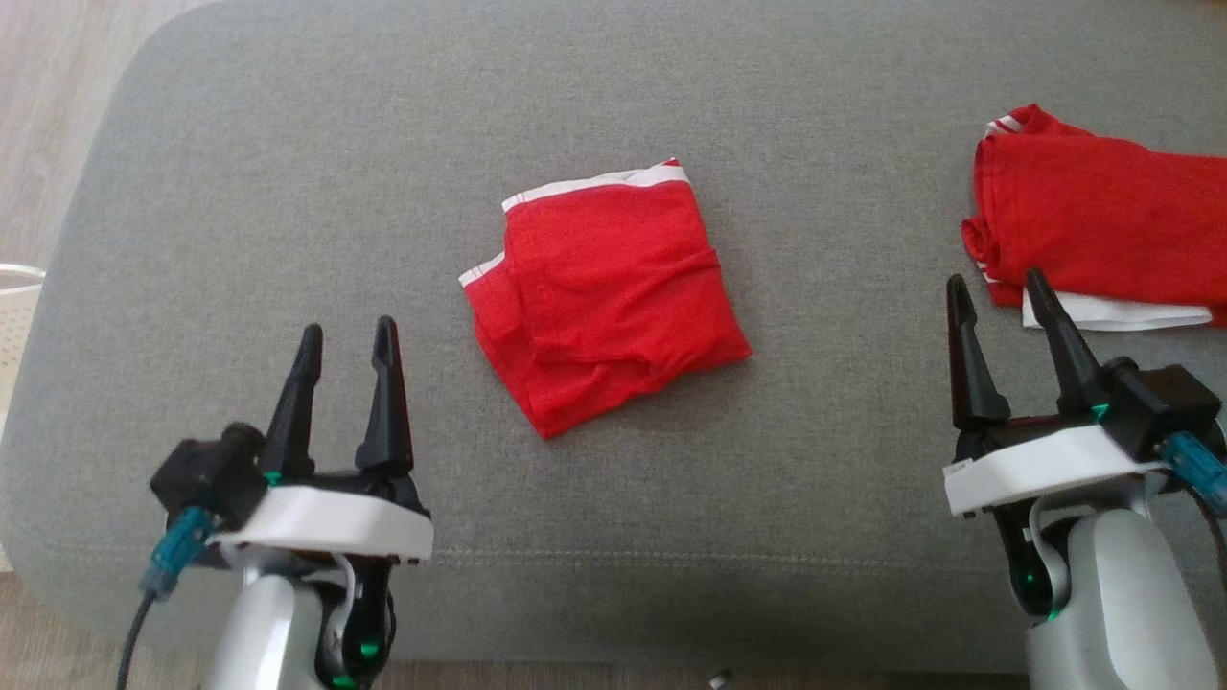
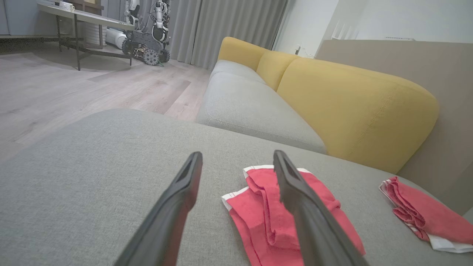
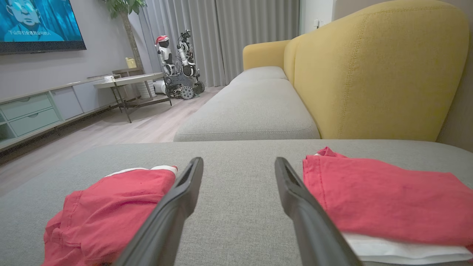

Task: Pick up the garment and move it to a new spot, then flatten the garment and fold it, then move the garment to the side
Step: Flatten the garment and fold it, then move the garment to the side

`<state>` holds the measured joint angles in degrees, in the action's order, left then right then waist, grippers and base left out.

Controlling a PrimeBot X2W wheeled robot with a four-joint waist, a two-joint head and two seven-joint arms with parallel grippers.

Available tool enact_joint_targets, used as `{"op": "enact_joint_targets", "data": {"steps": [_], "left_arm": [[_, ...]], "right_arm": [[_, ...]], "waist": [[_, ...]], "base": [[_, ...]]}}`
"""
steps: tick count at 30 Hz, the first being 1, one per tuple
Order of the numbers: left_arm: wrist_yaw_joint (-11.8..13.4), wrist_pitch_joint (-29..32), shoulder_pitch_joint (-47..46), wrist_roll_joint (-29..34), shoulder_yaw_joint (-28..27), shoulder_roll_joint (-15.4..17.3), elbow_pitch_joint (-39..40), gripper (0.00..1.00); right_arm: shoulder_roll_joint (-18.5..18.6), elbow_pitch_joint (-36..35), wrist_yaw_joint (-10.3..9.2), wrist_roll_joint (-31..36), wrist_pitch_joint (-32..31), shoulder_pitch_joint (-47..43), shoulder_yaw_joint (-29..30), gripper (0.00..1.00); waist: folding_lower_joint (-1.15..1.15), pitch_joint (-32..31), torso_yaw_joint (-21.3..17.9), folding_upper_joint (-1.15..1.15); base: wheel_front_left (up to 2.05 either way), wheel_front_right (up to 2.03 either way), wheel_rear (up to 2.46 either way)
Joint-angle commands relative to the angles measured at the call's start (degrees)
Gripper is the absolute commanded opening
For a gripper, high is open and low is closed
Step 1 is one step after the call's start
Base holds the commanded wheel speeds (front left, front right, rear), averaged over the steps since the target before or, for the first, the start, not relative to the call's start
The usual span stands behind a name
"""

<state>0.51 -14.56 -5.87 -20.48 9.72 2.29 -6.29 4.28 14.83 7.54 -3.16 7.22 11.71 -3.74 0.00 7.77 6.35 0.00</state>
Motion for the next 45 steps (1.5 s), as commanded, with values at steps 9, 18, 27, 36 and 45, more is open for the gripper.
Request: {"op": "enact_joint_targets", "data": {"steps": [9, 18, 27, 36, 45], "left_arm": [[0.41, -0.44, -0.94, 0.49, -0.82, 0.59, 2.70, 1.00], [0.46, -0.44, -3.45, 1.22, 2.12, 0.59, 3.29, 1.00], [1.31, -0.44, -5.51, -0.51, 2.92, 0.59, 4.47, 1.00], [1.75, -0.44, -6.85, -2.78, 2.10, 0.59, 5.57, 1.00], [1.97, -0.44, -6.54, -2.80, 2.19, 0.59, 5.56, 1.00]], "right_arm": [[-1.13, -2.90, -0.05, -0.69, -0.55, 1.00, -0.32, 1.00], [-1.18, -1.17, -0.05, -4.22, -5.65, 5.97, -3.22, 1.00], [-0.27, 5.97, -0.05, -13.16, -12.65, 13.92, -4.81, 1.00], [1.13, 15.27, -0.05, -18.81, -18.59, 21.13, -5.69, 1.00], [1.45, 21.10, -0.05, -19.86, -19.23, 23.61, -7.82, 1.00]], "waist": [[0.00, 0.75, 1.00, 0.00], [0.00, 5.58, 4.94, 0.00], [0.00, 9.65, 8.82, 0.00], [0.00, 11.76, 12.28, 0.00], [0.00, 12.07, 13.12, 0.00]], "base": [[0.00, 0.00, 0.00], [0.00, 0.00, 0.00], [0.00, 0.00, 0.00], [0.00, 0.00, 0.00], [0.00, 0.00, 0.00]]}}
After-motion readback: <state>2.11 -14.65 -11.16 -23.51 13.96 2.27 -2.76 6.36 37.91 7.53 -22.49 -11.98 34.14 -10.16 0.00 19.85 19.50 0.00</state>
